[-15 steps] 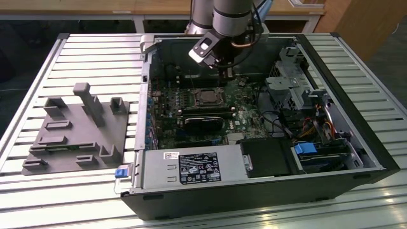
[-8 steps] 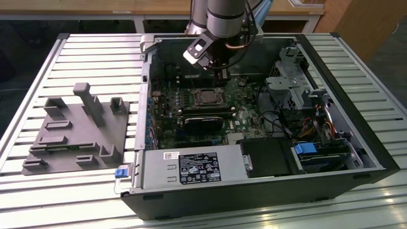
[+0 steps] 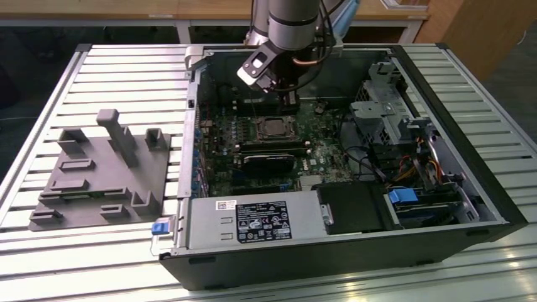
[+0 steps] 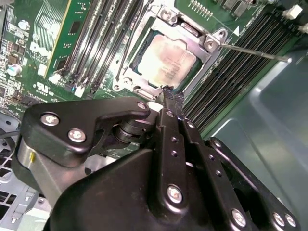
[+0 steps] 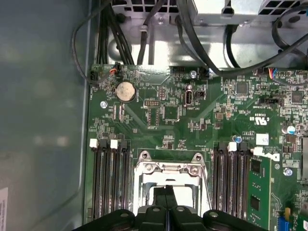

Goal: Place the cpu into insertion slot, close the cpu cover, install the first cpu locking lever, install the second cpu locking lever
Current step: 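Close the cpu cover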

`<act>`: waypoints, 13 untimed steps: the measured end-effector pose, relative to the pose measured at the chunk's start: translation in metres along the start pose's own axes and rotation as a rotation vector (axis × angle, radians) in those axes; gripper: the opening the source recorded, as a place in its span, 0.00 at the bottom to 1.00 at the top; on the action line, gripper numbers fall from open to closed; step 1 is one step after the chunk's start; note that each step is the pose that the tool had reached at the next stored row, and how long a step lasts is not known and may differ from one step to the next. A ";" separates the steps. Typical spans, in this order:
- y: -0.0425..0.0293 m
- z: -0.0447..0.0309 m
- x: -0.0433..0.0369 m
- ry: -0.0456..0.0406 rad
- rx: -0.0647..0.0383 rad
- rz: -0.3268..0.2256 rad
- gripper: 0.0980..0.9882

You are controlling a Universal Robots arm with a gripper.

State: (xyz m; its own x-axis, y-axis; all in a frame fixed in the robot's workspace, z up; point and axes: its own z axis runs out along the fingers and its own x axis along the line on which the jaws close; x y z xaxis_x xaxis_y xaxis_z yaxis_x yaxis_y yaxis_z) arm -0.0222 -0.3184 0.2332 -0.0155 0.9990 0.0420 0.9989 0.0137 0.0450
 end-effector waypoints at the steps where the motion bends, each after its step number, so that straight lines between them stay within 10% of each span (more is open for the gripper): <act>1: -0.0008 0.0000 0.0000 0.0000 0.000 0.000 0.01; 13: -0.0102 -0.0004 0.0002 0.0000 0.000 0.000 0.01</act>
State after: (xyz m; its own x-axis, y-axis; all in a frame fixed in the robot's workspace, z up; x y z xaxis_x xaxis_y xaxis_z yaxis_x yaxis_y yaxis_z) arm -0.0324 -0.3184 0.2331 -0.0155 0.9990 0.0420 0.9989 0.0136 0.0450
